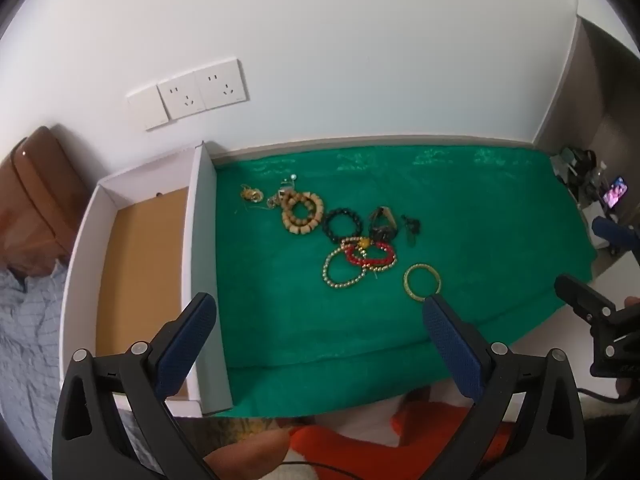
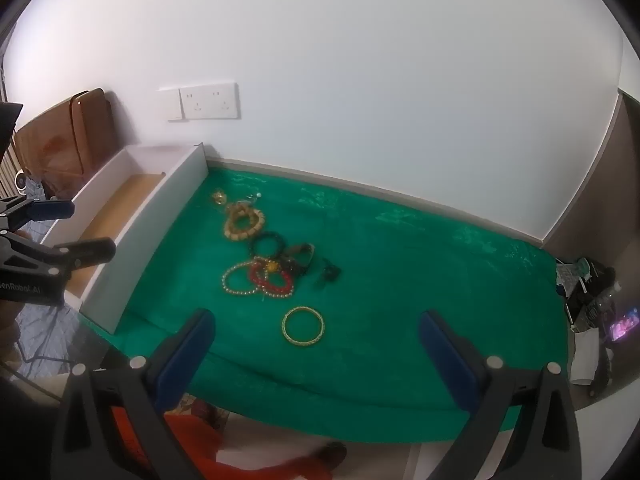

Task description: Organize jewelry

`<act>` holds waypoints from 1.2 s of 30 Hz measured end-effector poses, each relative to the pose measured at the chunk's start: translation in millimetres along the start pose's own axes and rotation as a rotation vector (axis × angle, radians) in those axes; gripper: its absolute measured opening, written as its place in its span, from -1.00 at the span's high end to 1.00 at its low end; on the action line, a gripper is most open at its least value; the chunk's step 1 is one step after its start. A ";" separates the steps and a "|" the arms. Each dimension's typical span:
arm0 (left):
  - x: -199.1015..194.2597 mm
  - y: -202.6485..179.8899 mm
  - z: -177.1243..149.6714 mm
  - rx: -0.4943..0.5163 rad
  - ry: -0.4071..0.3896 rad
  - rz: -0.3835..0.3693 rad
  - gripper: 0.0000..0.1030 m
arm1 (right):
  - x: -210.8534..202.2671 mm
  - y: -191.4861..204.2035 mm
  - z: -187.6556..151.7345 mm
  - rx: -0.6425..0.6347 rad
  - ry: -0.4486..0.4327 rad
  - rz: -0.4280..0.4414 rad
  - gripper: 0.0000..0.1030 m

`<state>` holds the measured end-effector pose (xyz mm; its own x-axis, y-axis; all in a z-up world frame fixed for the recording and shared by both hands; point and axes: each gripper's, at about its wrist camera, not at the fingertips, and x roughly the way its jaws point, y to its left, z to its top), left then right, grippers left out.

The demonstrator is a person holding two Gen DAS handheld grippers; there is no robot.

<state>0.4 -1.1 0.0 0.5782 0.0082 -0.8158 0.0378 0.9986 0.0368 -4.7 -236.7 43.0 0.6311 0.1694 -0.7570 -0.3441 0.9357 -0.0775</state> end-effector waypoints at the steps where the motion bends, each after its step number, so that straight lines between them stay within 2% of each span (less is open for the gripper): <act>1: 0.4 -0.9 0.3 0.001 -0.002 0.002 -0.99 | 0.1 -0.2 0.0 0.001 0.004 0.001 -1.00; 3: -0.8 1.0 -0.9 -0.013 -0.015 -0.018 -0.99 | 0.3 -0.9 -0.2 0.000 0.002 0.000 -1.00; 16: -5.3 -5.6 5.2 0.001 -0.013 -0.023 -0.99 | -7.0 0.4 -3.5 0.011 -0.015 -0.015 -1.00; 36: -13.0 -1.2 0.9 -0.016 -0.030 -0.003 -0.99 | -11.6 3.1 -10.3 -0.006 -0.043 0.003 -1.00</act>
<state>-6.4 -2.4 11.1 0.6022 0.0038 -0.7984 0.0267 0.9993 0.0249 -20.3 -239.0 44.8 0.6596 0.1854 -0.7284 -0.3499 0.9334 -0.0793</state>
